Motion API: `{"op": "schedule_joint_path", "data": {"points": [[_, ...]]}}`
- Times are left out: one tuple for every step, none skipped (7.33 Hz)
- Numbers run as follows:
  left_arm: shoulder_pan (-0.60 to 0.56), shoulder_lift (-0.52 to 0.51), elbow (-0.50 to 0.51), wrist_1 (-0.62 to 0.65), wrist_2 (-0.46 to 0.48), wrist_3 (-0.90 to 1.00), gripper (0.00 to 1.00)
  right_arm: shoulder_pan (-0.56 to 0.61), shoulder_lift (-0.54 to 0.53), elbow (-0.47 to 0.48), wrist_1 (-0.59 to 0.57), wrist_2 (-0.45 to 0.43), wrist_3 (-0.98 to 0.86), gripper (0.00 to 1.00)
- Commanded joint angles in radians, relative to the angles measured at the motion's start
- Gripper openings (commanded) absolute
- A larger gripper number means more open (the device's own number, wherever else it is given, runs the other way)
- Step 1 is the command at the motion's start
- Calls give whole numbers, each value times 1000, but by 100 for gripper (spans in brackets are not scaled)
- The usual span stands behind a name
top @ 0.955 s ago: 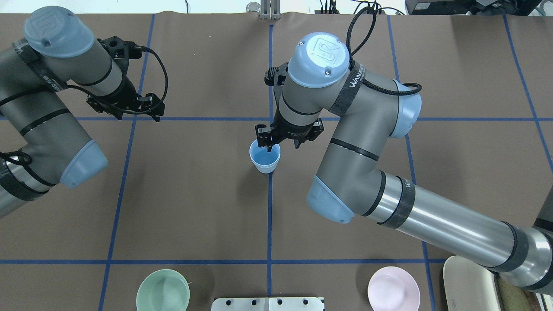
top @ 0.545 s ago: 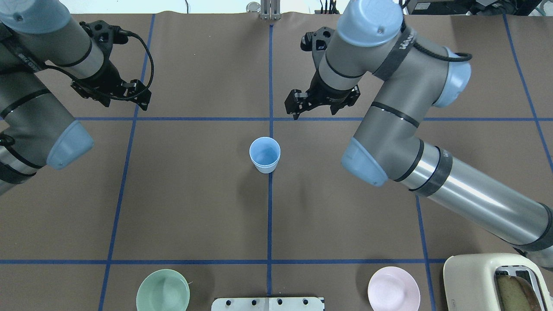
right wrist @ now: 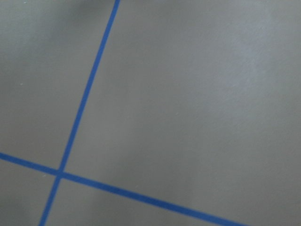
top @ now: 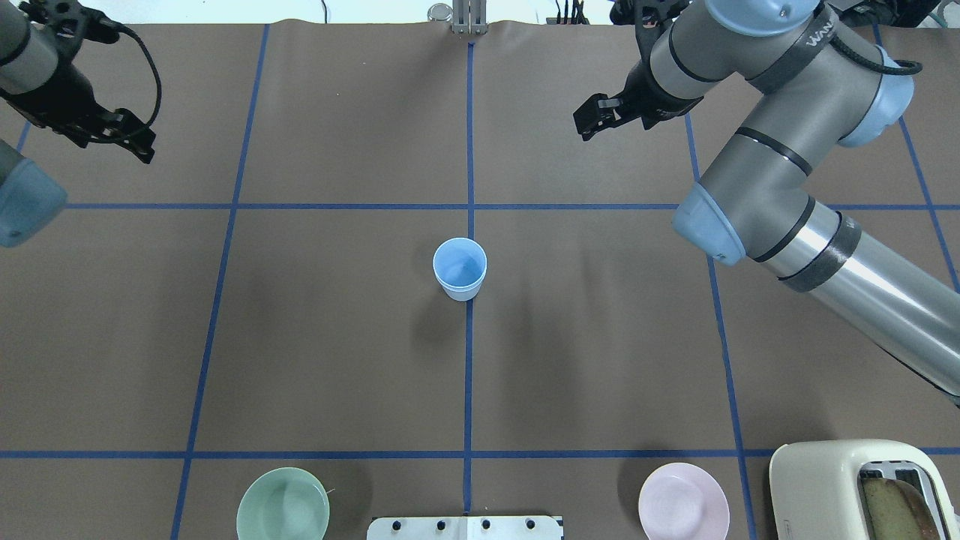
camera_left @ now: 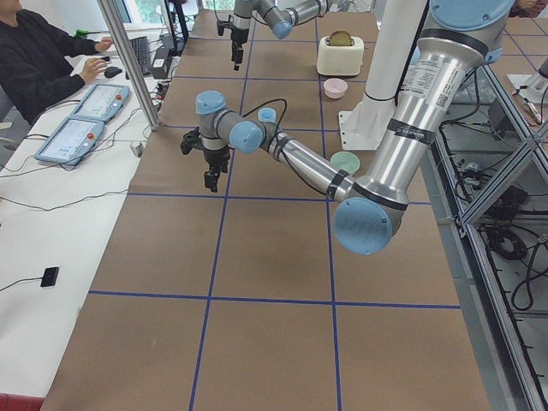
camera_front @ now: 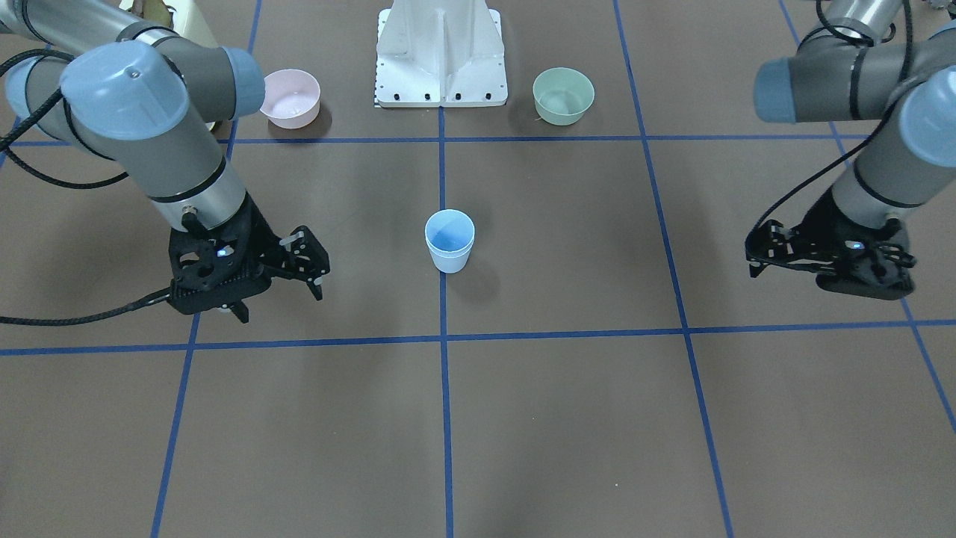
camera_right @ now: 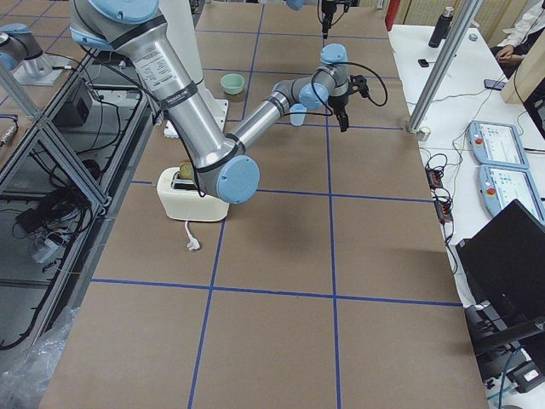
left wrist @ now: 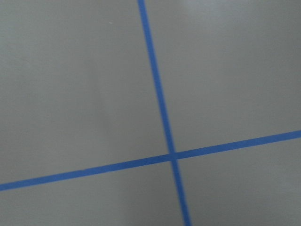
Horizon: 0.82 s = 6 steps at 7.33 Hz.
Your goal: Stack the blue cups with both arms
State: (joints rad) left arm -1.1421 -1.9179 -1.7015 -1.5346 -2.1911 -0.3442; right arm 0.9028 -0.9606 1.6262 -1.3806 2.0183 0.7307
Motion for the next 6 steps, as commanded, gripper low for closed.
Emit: {"op": "schedule_joint_path", "data": {"points": [[-164,49,90,-1,-52,246,100,86,-35,-52,11,6,-48,100],[-230,62,144,-10,-52,317,100,132,-65,-60,9,42,-47,100],[-296,63,192,-12,-53,391,100,204,-99,-81,9,151,-51,100],[-344,63,239,-13,-53,466,100,282,-157,-83,9,221,-62,100],[-376,83,267,-15,-53,538,100,363,-214,-83,3,259,-185,100],[-393,100,270,-16,-53,563,100,428,-283,-86,-14,282,-356,100]]}}
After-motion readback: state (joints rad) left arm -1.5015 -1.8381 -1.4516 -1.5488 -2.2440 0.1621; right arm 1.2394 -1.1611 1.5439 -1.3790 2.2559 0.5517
